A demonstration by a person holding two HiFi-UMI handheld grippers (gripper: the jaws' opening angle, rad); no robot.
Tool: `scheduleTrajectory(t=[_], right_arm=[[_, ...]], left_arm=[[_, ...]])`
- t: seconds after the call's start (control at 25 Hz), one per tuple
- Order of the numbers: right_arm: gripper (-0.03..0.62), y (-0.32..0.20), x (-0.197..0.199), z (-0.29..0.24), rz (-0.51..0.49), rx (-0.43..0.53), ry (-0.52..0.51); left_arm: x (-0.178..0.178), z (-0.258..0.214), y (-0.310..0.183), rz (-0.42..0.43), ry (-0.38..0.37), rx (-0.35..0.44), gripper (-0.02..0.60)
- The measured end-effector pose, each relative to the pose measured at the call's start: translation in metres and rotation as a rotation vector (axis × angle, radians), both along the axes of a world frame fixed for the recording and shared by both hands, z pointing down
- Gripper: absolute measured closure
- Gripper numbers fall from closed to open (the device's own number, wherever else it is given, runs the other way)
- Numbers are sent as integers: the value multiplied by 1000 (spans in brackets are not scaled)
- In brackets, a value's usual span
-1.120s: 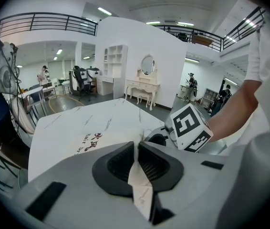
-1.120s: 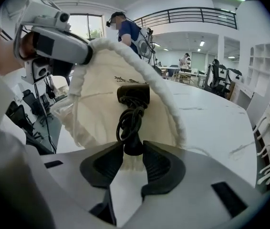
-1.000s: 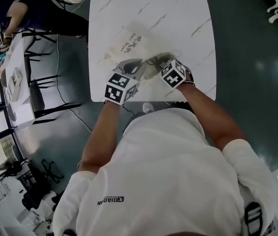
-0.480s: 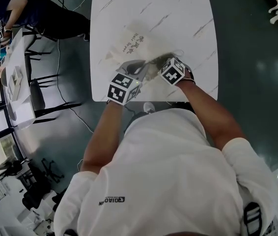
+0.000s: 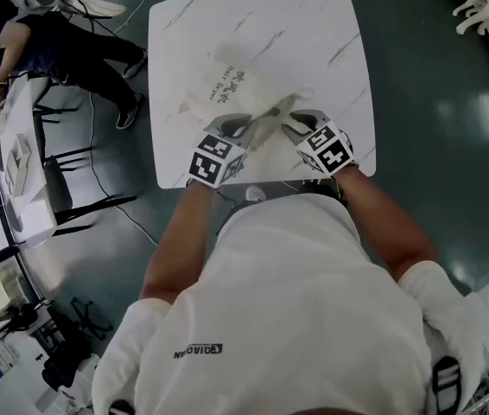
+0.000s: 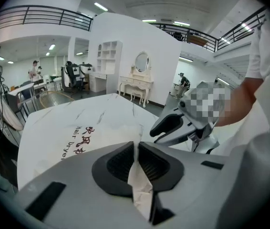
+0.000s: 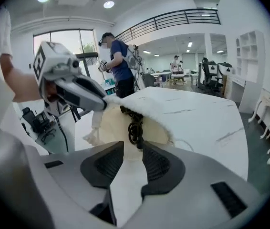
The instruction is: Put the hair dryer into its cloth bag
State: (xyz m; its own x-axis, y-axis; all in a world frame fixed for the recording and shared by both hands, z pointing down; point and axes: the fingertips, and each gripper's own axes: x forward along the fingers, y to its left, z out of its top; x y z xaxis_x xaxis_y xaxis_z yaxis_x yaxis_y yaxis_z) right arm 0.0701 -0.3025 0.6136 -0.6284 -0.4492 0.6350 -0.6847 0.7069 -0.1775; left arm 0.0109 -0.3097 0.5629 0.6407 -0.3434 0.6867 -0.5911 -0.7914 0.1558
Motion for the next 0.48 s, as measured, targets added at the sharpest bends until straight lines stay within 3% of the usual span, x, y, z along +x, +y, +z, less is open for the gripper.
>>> scheduleTrajectory(t=[0.16,0.32,0.48], right_arm=[[502,16,32,-36,158,-7,-131],[570,25,58,-64,284,-8,-228],[572,33,77,-83,389,-35,-345]], left_arm=[[2,19,11,46,-21,-37,531],[1,55,20,105,-104,-67,529],[-2,92,26,118,-171,-90,523]])
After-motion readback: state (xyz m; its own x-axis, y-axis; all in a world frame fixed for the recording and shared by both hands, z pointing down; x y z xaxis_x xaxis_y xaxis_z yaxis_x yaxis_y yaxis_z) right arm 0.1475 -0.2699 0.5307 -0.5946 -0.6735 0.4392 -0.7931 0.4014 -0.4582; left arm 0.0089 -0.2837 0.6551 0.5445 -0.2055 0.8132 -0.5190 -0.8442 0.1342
